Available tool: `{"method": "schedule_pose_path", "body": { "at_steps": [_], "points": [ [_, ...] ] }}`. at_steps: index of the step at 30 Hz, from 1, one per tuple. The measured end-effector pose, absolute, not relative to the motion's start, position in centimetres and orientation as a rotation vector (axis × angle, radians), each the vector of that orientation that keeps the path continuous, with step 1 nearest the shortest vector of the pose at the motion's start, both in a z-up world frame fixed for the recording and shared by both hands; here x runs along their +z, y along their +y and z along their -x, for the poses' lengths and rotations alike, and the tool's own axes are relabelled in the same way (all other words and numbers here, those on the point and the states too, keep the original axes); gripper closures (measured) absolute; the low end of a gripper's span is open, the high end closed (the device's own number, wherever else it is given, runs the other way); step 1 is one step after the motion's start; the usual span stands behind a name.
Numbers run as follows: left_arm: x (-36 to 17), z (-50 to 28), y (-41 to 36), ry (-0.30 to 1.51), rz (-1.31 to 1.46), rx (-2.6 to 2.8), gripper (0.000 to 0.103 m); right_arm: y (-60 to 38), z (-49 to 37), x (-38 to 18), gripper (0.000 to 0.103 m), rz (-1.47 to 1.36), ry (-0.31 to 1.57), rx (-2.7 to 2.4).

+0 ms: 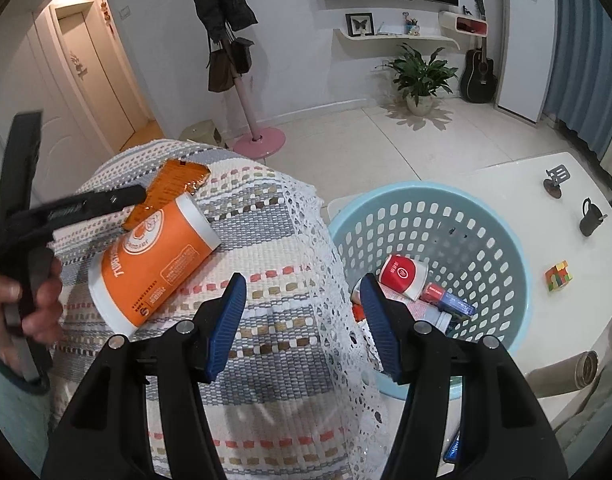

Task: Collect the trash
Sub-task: 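Reach the left tool to the orange snack packet and grasp it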

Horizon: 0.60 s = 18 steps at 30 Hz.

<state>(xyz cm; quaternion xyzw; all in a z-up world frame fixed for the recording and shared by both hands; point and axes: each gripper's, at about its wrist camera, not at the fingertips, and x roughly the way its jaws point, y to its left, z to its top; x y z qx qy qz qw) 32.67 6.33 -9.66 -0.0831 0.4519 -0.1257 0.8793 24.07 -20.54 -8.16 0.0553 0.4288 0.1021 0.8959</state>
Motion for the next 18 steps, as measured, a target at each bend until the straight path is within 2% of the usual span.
{"method": "schedule_pose_path", "body": {
  "at_steps": [3,7,9,15,18],
  "points": [
    [-10.4,-34.1,5.9,0.991,0.160,-0.277,0.038,-20.5,-24.5,-8.5,0.047,-0.113,0.897,0.206],
    [-10.7,-34.7,5.0,1.001,0.127,-0.286,0.020,-20.5,-25.2,-9.1,0.047,-0.113,0.908,0.197],
    [-11.3,-34.9,4.8,1.007,0.101,-0.265,0.019,-20.5,-25.4,-9.3,0.047,-0.118,0.915,0.199],
    [-12.0,-35.6,3.6,1.003,-0.026,-0.197,0.022,-19.9,-26.0,-10.1,0.047,-0.118,0.934,0.212],
    [-11.7,-35.8,3.5,1.001,-0.031,-0.205,0.040,-19.8,-26.1,-10.4,0.047,-0.122,0.942,0.215]
  ]
}}
